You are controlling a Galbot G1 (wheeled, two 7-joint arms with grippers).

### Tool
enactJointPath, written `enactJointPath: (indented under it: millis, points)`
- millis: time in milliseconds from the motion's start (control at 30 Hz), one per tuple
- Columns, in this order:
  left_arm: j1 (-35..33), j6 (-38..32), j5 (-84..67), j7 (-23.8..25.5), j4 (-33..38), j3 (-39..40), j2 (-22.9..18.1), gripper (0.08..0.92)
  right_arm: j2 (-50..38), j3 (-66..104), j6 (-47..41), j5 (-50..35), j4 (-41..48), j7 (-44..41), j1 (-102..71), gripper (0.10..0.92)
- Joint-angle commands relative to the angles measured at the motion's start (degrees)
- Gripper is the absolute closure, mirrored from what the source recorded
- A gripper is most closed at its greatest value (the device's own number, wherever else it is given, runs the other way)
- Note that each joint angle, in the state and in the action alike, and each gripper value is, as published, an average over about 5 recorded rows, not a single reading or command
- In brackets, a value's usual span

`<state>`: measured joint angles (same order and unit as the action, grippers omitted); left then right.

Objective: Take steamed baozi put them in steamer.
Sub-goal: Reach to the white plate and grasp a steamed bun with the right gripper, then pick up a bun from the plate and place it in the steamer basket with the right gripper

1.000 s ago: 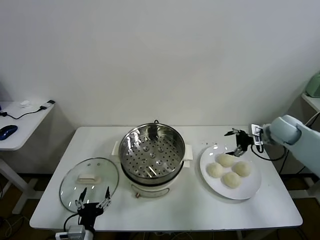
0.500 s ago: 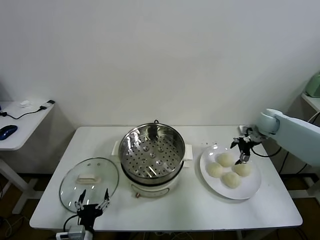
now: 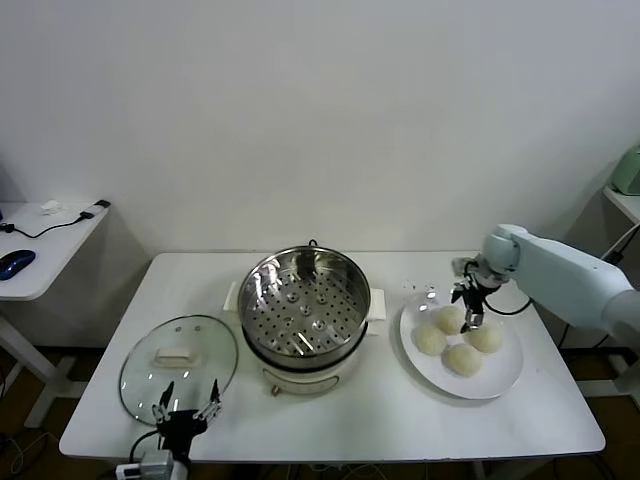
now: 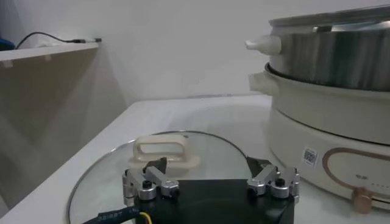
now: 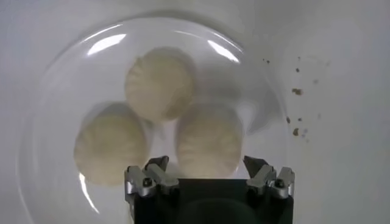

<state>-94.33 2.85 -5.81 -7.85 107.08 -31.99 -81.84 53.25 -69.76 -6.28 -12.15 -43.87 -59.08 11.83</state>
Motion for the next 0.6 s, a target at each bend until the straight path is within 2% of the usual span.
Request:
enactJointPath:
  millis: [33, 233, 400, 600]
  points:
    - [-0.2, 0.0, 0.2, 0.0, -0.2, 0.1, -0.1, 0.177, 2.5, 2.1, 0.3, 0.6, 3.9, 0.6, -2.1, 0.227]
    - [-0.5, 0.0, 1.0, 0.0, 0.2, 0.2, -0.5, 0.177, 1.8, 2.3, 1.1, -0.2, 2.6, -0.1, -1.5, 0.326]
    - [-1.1, -0.2, 1.4, 0.0, 1.0, 0.4, -0.9, 0.177, -0.4, -0.8, 0.9, -2.6, -2.0, -0.7, 2.5, 0.345]
    - [-1.6, -0.2, 1.4, -0.1, 2.0, 0.8, -0.9, 0.177, -3.3, -13.0, 0.7, -10.1, -12.5, -1.3, 19.1, 0.347]
